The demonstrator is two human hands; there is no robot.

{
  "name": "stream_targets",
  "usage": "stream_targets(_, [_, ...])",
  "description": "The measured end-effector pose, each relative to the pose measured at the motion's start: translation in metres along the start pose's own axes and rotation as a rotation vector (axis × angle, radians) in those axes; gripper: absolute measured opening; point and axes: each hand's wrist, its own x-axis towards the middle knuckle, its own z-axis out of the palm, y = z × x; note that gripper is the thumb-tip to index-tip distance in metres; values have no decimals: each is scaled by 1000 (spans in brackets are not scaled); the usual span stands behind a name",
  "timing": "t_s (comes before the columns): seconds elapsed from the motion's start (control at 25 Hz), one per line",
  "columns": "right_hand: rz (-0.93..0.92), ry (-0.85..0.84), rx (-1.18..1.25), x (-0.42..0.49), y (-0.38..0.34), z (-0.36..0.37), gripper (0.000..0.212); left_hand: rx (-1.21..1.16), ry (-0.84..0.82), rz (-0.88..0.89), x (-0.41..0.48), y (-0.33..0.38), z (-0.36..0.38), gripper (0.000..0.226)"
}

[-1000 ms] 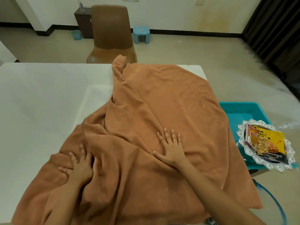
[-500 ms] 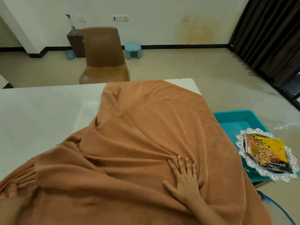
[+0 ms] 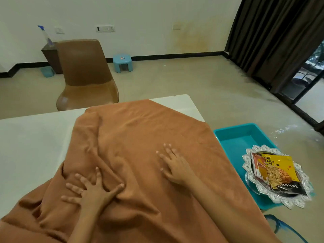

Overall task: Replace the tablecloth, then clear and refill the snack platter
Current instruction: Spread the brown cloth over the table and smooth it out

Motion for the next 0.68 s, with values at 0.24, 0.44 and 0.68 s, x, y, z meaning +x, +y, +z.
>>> stream_targets(0.24, [180, 22, 6, 22, 27, 31, 77, -47, 71, -78, 82, 34, -2, 125])
stream_targets(0.44, [347, 145, 68, 26, 29, 39, 81, -27, 156, -31, 153, 72, -28, 124])
stream_targets(0.68, [554, 260, 13, 27, 26, 51, 85, 18, 161, 100, 194, 138, -36, 122])
